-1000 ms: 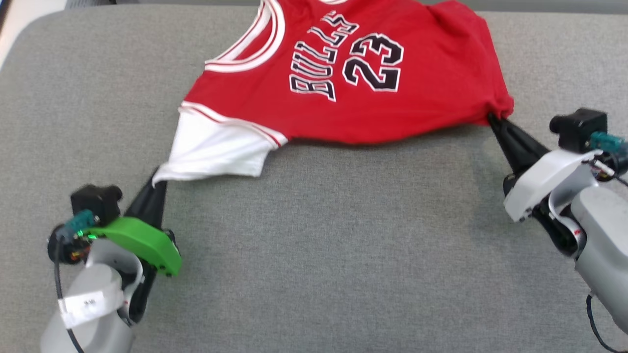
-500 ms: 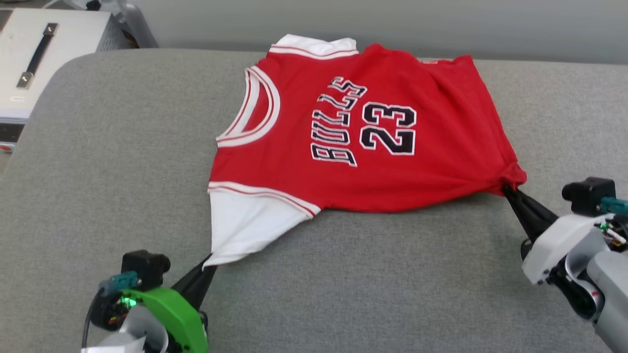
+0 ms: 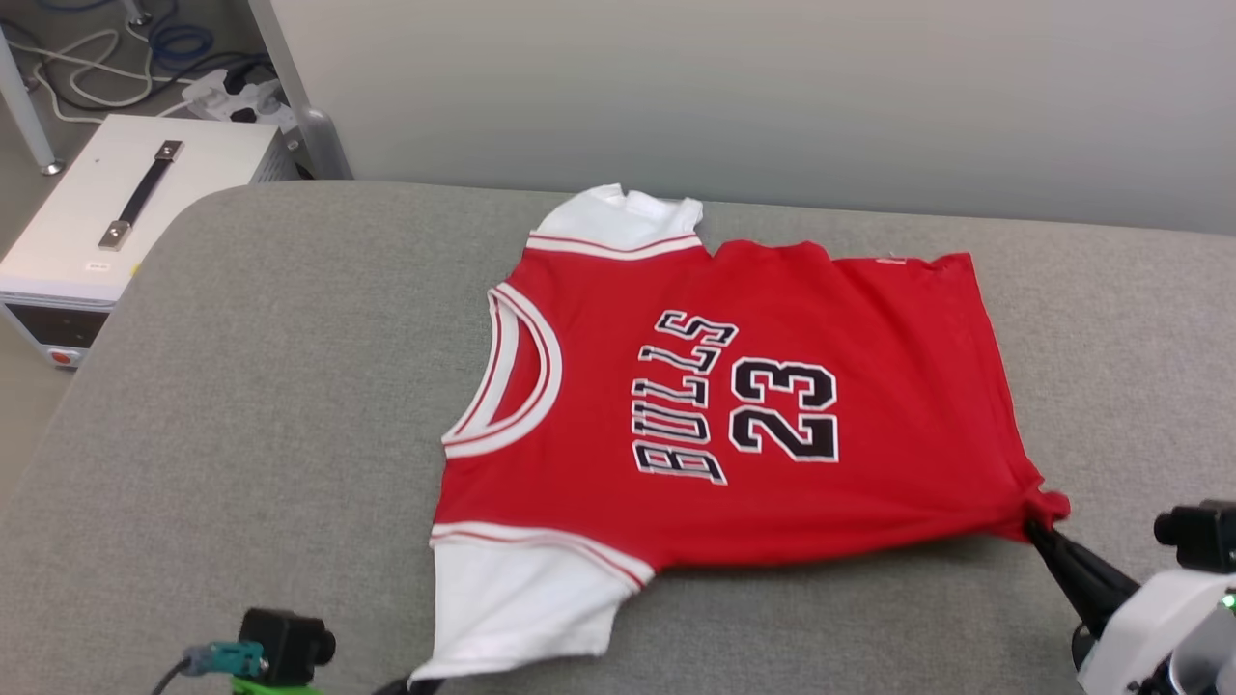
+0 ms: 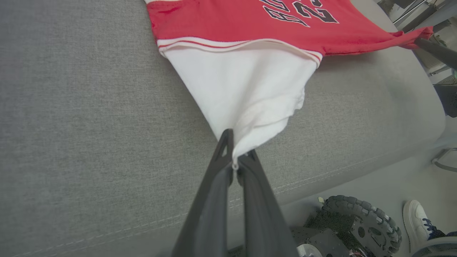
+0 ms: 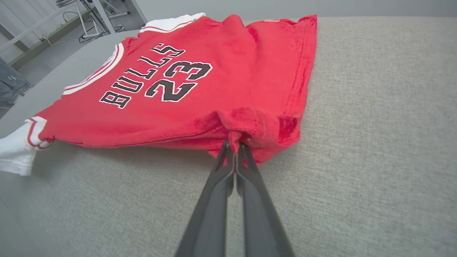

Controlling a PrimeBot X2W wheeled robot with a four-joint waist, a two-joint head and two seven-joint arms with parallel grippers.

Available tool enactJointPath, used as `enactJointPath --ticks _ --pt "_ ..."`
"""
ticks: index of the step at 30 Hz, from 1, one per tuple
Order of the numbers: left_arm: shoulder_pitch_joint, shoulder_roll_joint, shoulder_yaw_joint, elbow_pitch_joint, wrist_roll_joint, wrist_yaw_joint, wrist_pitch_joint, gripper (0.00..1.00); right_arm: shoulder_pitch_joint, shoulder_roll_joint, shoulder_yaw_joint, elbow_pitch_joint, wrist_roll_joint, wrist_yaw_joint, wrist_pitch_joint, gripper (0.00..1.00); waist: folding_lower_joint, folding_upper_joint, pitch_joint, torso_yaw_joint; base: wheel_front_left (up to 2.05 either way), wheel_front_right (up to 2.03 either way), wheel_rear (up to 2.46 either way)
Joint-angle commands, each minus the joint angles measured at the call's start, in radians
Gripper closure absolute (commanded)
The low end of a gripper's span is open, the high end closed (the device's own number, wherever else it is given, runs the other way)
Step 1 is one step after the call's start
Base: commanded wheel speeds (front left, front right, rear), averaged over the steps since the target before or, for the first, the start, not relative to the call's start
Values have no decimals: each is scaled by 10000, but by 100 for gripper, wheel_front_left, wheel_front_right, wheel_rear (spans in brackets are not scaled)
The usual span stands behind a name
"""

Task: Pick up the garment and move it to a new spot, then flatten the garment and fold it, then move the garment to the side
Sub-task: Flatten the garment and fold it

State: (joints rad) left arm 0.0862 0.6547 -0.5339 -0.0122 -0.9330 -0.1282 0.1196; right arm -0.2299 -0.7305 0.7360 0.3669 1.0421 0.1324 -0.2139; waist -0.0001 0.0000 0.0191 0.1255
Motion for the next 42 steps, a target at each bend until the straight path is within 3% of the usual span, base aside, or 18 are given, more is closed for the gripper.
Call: enactJointPath --ticks 1,6,11,15,23,42 --pt "299 135 -117 -209 -245 -24 165 100 397 -101 -149 -189 179 -17 88 100 1 0 -145 55 0 0 0" --pt "683 346 -458 -856 -577 -24 568 100 1420 -304 -679 -814 362 -17 127 100 1 0 -213 38 0 0 0" --pt "539 467 -184 -1200 -547 1 314 100 2100 -305 -1397 -1317 212 -17 22 100 1 0 -185 -15 0 0 0" --pt "-6 581 199 -1389 -45 209 -77 100 2171 -143 -2063 -1738 -169 -17 125 100 1 0 39 -147 0 0 0" --pt "-1565 303 297 -1310 275 178 55 100 1706 345 -2964 -2345 -939 -17 910 100 1 0 752 -388 0 0 0" --pt "-5000 -546 313 1806 768 118 255 100 -262 1977 -3873 -1621 -2705 -17 2980 100 1 0 2158 -1027 0 0 0"
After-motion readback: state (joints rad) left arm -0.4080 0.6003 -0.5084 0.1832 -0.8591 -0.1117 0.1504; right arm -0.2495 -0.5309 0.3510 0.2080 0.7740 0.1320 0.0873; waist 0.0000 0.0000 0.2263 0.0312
